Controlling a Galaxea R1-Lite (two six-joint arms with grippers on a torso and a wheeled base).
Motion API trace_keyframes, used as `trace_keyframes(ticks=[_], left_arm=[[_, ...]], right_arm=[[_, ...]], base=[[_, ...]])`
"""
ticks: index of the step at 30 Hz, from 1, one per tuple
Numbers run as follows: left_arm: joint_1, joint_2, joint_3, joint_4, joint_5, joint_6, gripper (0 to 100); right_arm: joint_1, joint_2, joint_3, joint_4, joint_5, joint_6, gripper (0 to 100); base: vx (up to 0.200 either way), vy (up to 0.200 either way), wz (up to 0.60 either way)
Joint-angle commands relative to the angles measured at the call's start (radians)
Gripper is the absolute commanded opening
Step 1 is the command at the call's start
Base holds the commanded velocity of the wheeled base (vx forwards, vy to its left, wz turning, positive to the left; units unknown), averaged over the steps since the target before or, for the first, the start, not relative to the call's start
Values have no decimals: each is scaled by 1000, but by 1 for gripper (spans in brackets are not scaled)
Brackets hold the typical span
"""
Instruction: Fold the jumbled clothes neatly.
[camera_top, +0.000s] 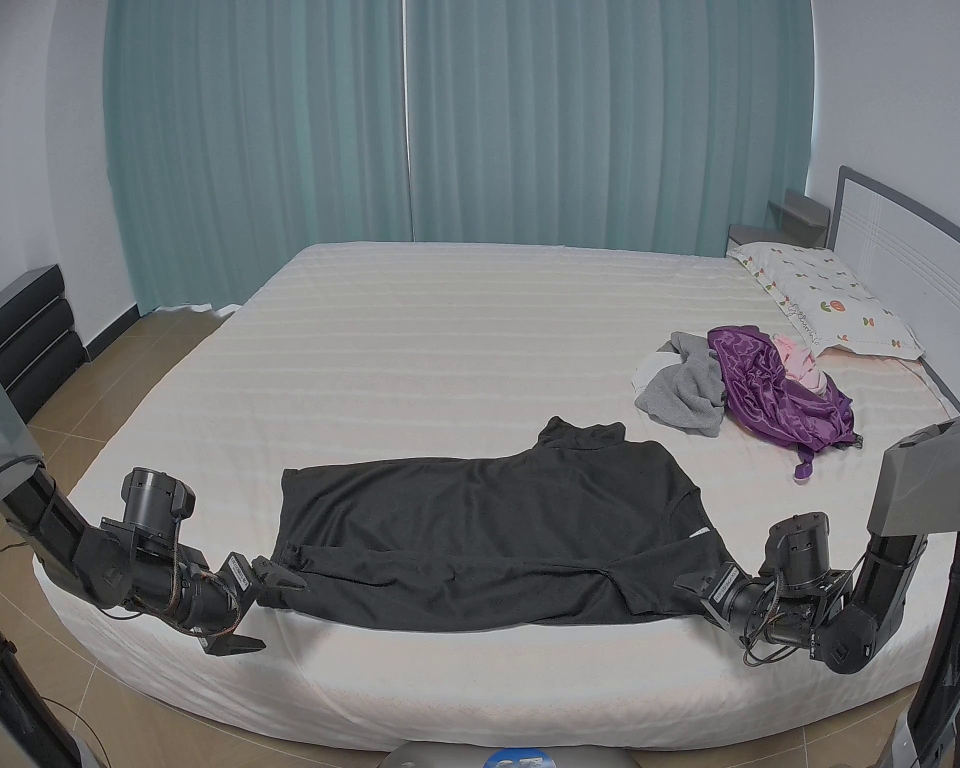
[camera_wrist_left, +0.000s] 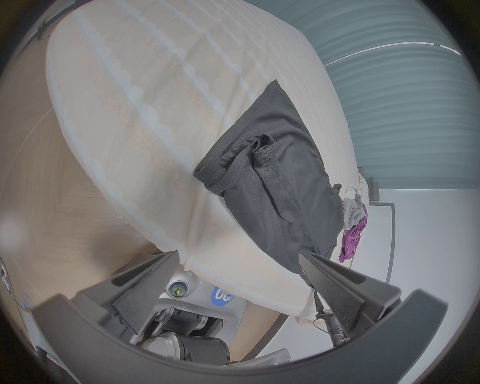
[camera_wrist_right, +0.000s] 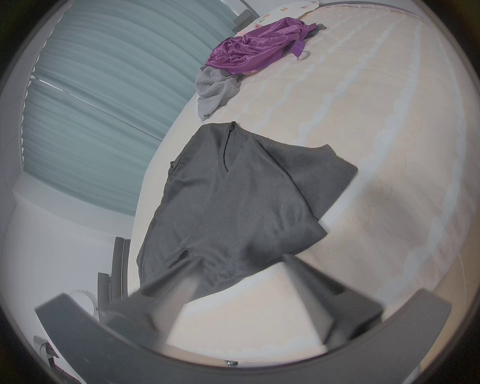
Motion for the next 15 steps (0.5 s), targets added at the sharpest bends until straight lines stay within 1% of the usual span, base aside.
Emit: trace_keyframes(ticks=[1, 2, 4, 6, 7, 9, 10, 15], left_arm=[[0, 0, 0, 0, 0, 0, 100], [0, 0, 0, 0, 0, 0, 100], [0, -1, 0, 0, 0, 0, 100], [0, -1, 0, 0, 0, 0, 100], [0, -4, -8, 1, 12, 0, 100], [0, -9, -14, 3, 21, -13, 100], [0, -12, -15, -2, 32, -40, 100], [0, -21, -15, -16, 38, -53, 100]], right_arm=[[-16, -12, -3, -7, 3, 0, 100], [-16, -16, -3, -7, 3, 0, 100], [-43, -63, -9, -4, 8, -1, 100], [-45, -66, -9, -5, 8, -1, 100], [-79, -109, -11, -4, 20, -3, 100], [-97, -127, -16, 6, 38, -3, 100], [-115, -140, -22, 9, 57, -3, 100], [-149, -129, -23, 7, 80, -3, 100]], base=[[0, 0, 0], [0, 0, 0], [0, 0, 0], [0, 0, 0], [0, 0, 0], [0, 0, 0], [0, 0, 0], [0, 0, 0]])
